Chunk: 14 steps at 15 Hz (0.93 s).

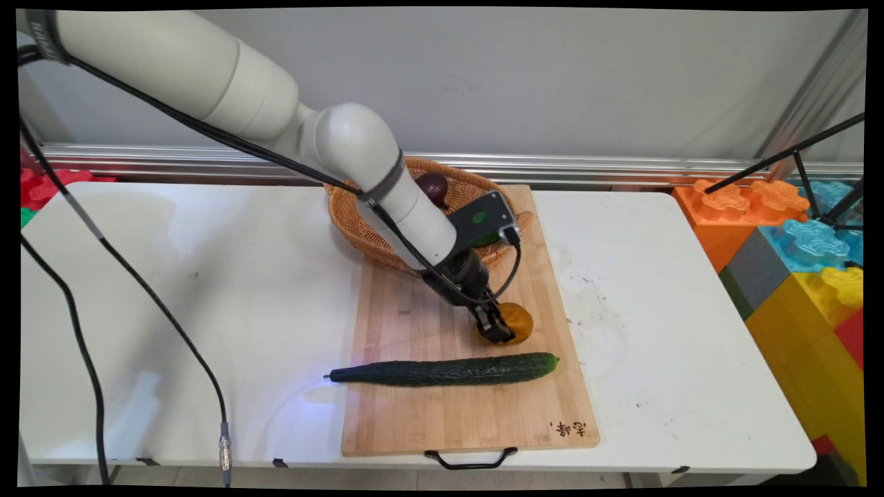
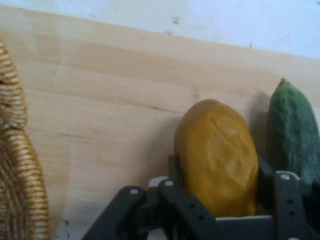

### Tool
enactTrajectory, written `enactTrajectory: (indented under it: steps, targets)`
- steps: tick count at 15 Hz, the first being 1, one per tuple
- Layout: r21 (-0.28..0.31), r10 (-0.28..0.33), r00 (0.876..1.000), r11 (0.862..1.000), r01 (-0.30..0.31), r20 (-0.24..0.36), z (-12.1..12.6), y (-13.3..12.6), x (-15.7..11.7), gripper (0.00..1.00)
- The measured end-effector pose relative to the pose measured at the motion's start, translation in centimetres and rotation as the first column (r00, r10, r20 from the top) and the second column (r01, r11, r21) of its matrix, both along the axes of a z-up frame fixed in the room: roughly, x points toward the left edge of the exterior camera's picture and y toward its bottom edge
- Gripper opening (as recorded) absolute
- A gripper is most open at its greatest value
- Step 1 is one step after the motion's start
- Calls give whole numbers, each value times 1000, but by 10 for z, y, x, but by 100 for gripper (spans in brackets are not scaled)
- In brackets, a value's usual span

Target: Place the picked object in the vegetable basket

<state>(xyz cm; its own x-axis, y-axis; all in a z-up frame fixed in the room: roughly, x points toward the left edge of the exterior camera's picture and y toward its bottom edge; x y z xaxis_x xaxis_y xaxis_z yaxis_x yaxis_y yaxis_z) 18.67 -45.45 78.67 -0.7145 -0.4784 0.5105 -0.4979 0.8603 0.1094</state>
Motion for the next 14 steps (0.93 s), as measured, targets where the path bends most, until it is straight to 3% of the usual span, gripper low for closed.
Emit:
enactTrajectory:
  steps: [3, 7, 11, 14]
  targets:
    - [11, 19, 998, 1000, -19, -51, 28, 1, 12, 0]
    - [-43, 47, 993, 998, -52, -107, 81, -1, 39, 0]
    - [-153, 100, 994, 982, -107, -55, 122, -6, 77, 0]
    - [-208, 176, 984, 963, -173, -3, 130, -14, 107, 0]
